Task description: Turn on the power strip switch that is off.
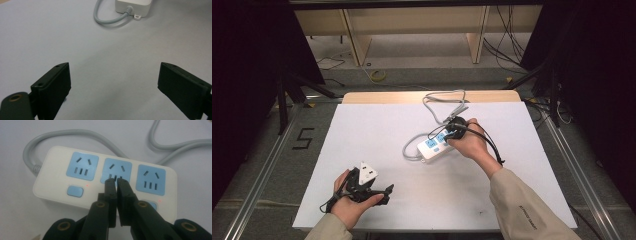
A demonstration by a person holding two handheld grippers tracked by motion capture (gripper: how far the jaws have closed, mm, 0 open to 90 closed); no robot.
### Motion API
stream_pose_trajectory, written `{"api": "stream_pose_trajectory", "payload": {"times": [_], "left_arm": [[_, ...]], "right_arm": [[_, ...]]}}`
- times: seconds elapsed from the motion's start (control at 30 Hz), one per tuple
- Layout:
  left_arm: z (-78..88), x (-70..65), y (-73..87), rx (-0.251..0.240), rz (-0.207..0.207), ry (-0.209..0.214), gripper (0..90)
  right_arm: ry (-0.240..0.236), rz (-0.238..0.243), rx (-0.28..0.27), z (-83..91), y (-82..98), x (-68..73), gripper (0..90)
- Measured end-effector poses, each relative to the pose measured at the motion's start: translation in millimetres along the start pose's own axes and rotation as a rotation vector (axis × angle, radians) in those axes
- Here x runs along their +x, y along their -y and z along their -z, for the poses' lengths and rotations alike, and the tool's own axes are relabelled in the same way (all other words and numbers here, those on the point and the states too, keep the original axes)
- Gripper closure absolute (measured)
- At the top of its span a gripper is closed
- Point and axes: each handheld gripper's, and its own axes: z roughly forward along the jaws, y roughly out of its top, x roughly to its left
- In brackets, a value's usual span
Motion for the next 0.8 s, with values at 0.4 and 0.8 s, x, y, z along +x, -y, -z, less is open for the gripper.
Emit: {"api": "stream_pose_trajectory", "payload": {"times": [0.4, 0.8], "left_arm": [[1.3, 1.3, 0.3, 0.004, 0.014, -0.011, 11.9], [1.0, 1.7, 0.6, 0.009, 0.018, -0.018, 12.1]], "right_arm": [[-0.023, -0.011, -0.049, 17.2, 13.6, -4.6, 79.5], [-0.042, -0.034, -0.116, 45.3, 38.3, -11.5, 64.1]]}}
